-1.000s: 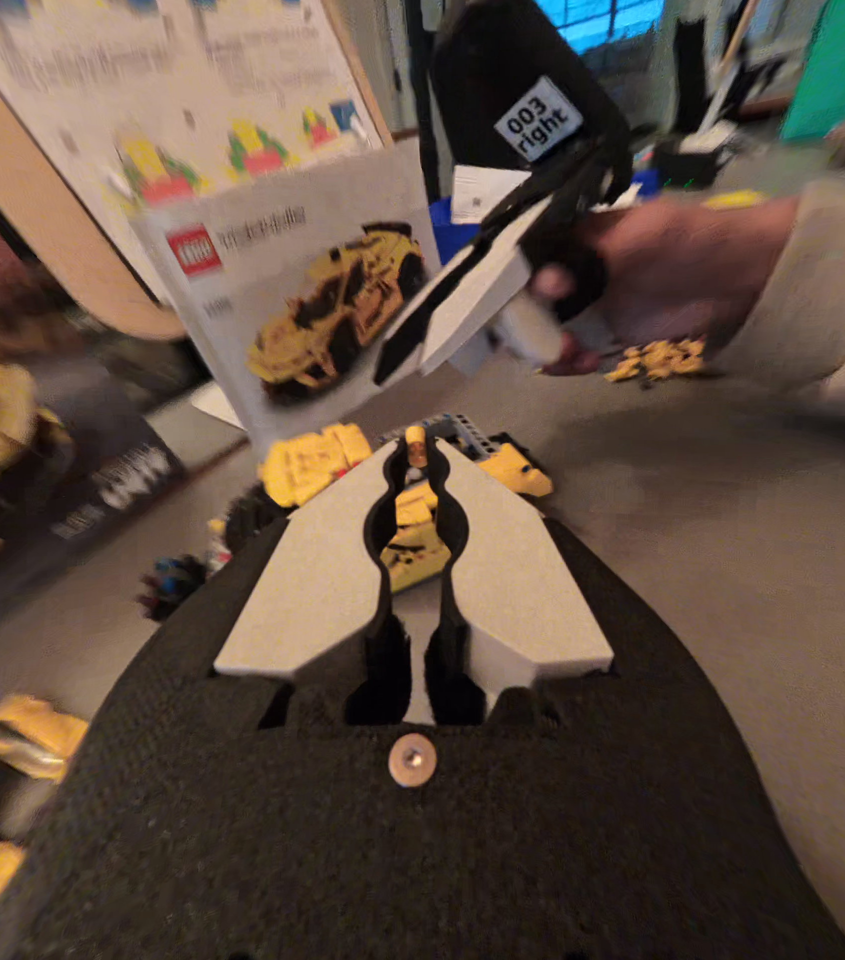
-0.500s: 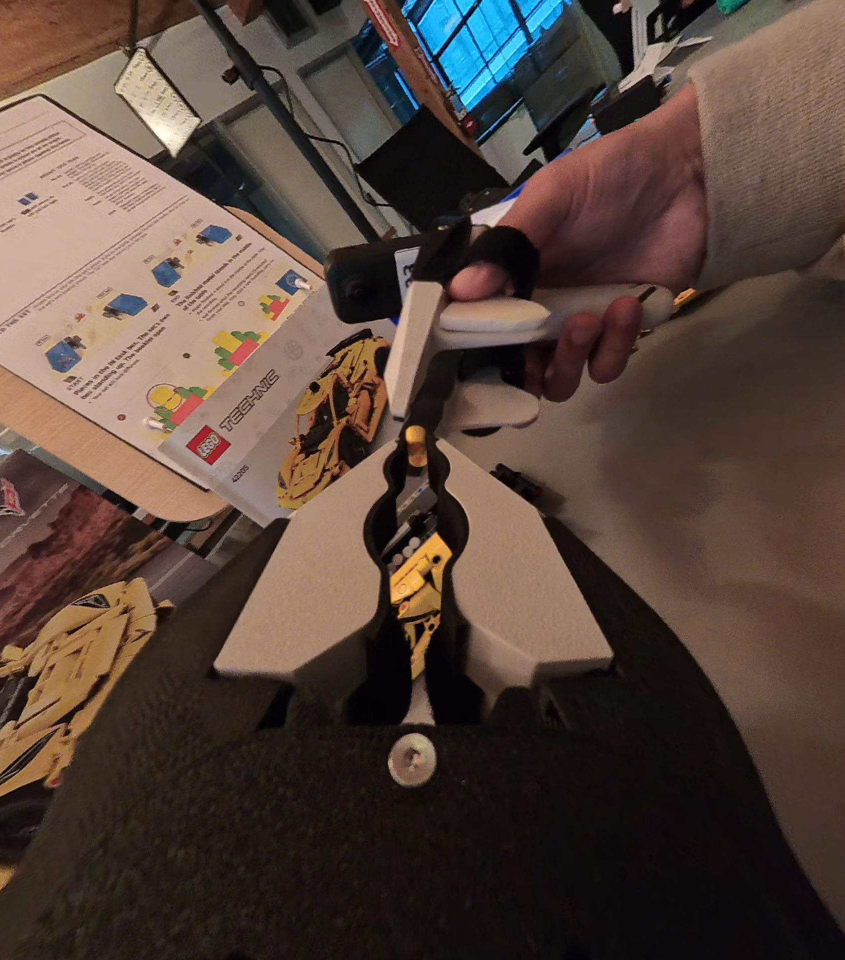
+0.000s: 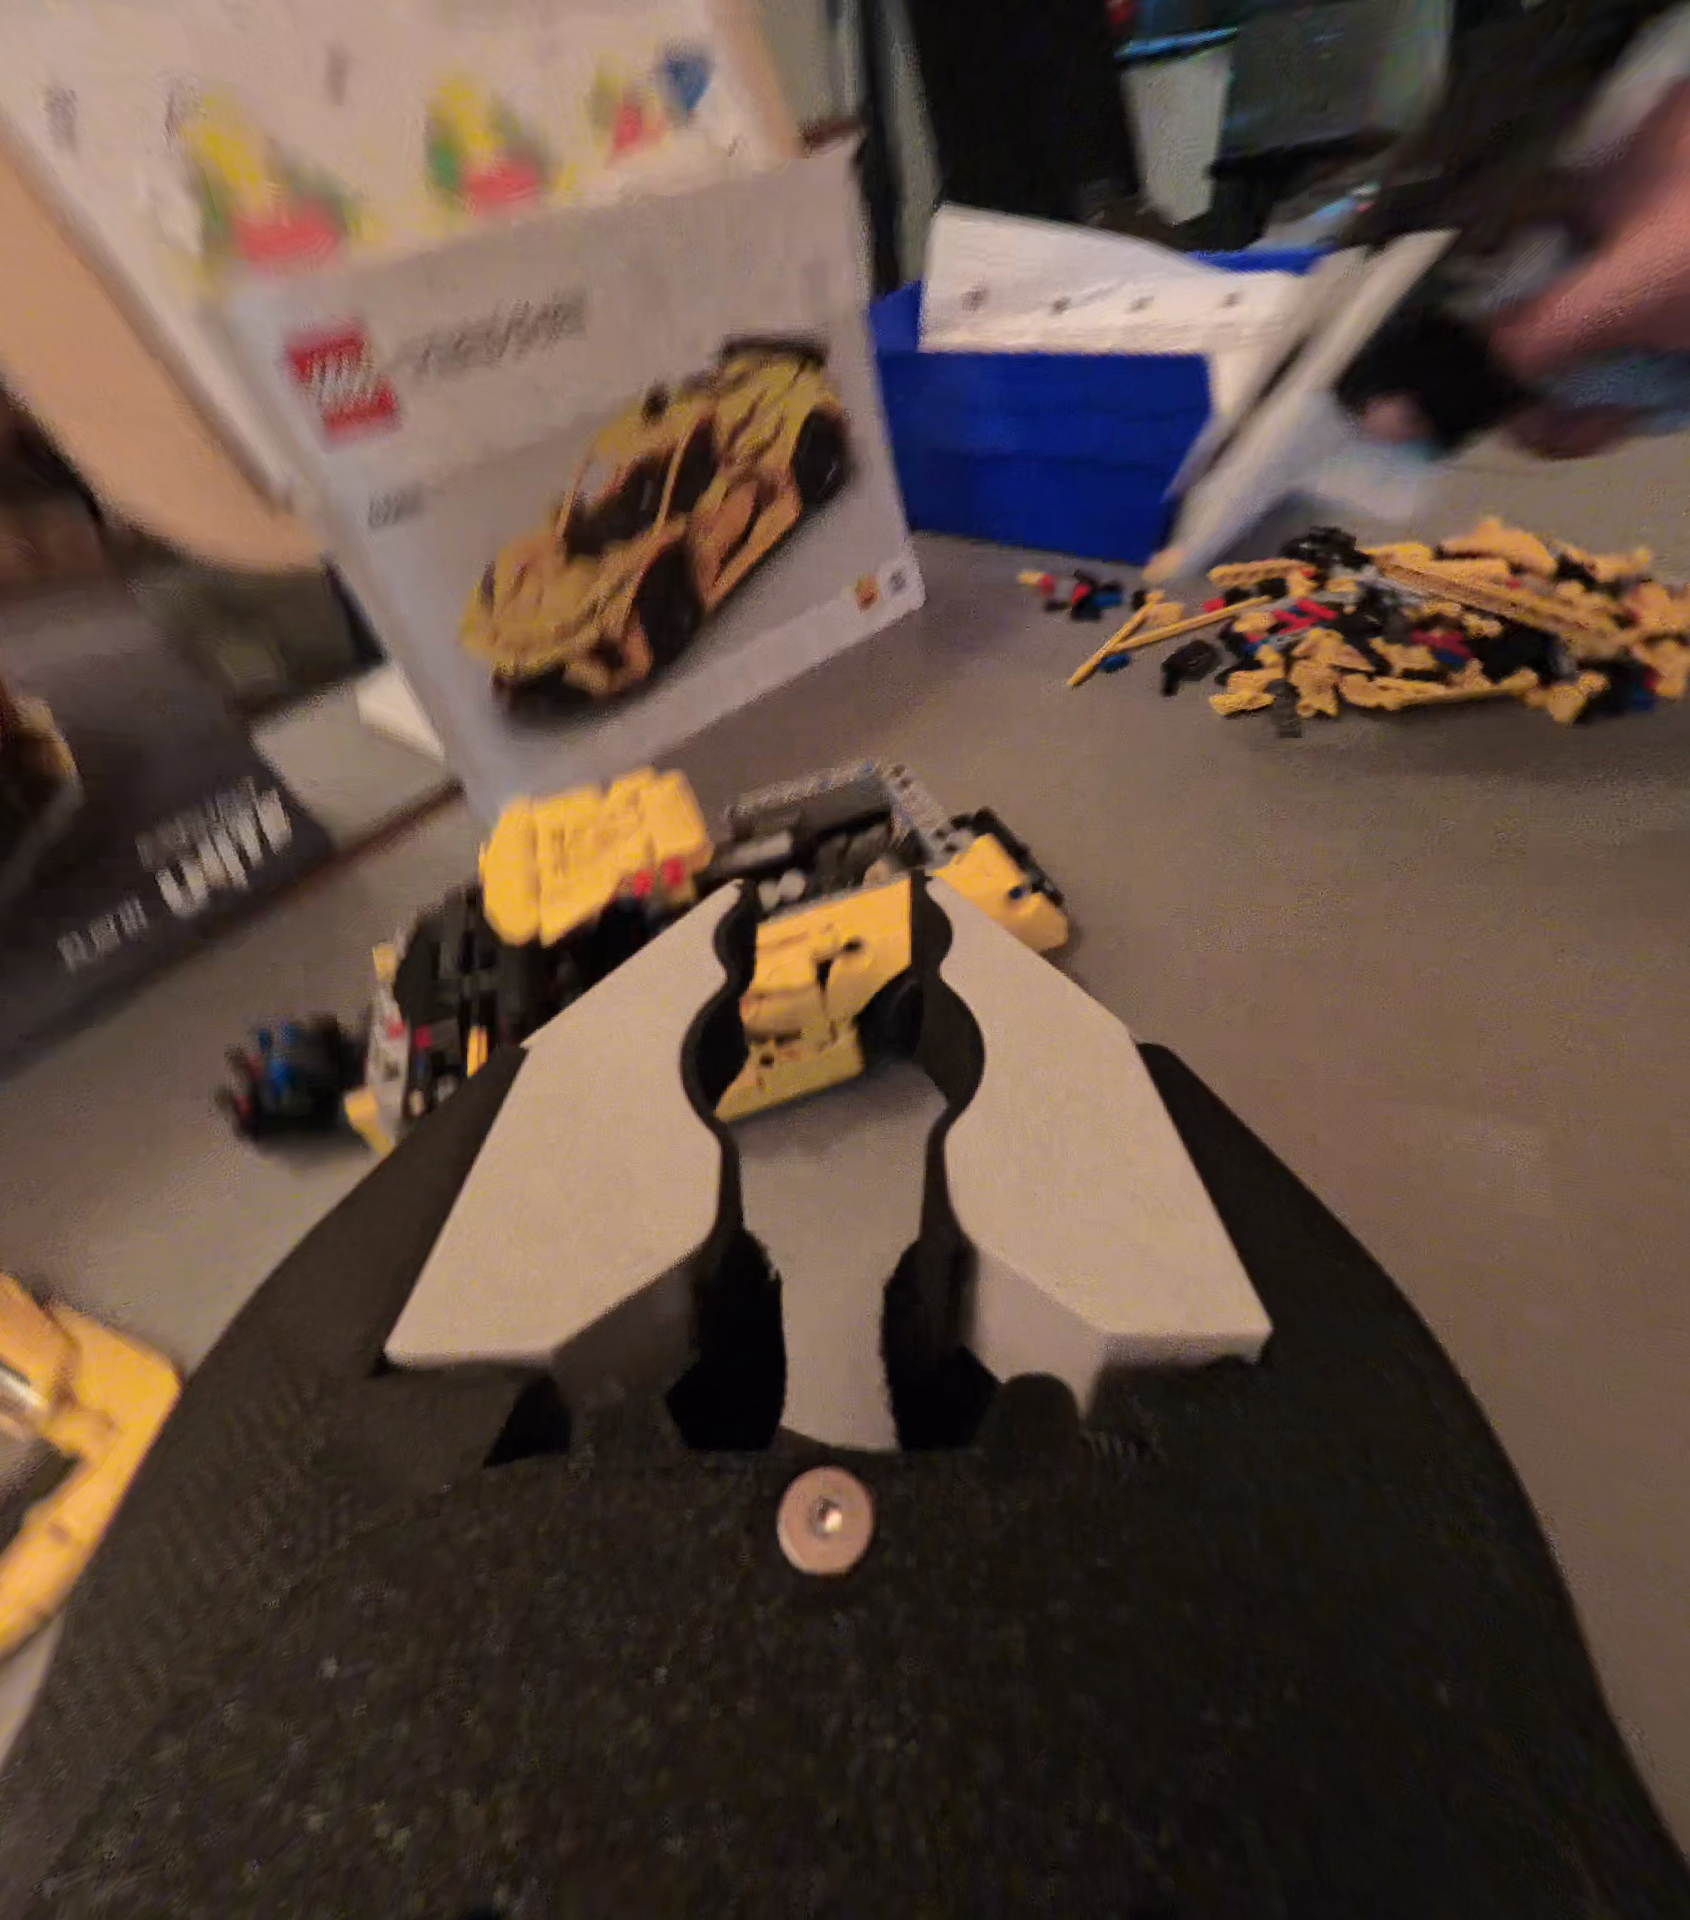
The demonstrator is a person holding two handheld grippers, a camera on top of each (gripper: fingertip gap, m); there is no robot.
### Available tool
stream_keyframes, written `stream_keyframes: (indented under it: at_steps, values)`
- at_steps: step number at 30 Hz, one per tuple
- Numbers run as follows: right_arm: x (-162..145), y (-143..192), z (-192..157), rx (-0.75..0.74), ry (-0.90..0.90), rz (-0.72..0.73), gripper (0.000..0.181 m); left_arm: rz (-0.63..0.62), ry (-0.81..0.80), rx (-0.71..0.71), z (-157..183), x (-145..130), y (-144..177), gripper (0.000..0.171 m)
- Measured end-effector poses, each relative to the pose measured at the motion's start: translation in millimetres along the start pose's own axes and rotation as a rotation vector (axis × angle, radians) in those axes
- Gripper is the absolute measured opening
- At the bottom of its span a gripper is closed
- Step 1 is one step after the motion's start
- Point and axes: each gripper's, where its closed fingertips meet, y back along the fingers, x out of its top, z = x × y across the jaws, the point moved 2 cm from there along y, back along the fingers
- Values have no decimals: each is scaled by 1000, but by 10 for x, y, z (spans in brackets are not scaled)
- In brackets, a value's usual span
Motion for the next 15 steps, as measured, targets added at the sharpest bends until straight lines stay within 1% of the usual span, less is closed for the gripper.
stream_keyframes:
  at_steps: [1,2,4,6,7,9,10,12,14,15]
  values:
    - [-194,106,163,-51,-22,-37,14,-51,99,-11,-105,-94,-12,34]
    - [-356,170,283,-80,-41,-72,14,-105,181,-16,-215,-194,-26,34]
    - [-556,205,420,-126,-35,-95,14,-174,260,-40,-379,-296,-71,36]
    - [-729,164,468,-160,11,-162,14,-187,280,-57,-486,-252,-140,36]
    - [-789,130,484,-177,26,-190,15,-200,268,-78,-498,-220,-184,36]
    - [-838,37,438,-143,30,-209,23,-250,200,-47,-578,-205,-278,36]
    - [-817,24,446,-147,15,-201,27,-255,173,-34,-597,-179,-320,38]
    - [-628,32,397,-124,-13,-131,37,-258,174,-11,-600,-141,-393,53]
    - [-224,62,278,-104,10,1,41,-238,197,10,-595,-124,-459,59]
    - [35,59,149,-61,33,85,40,-230,206,24,-597,-130,-492,60]
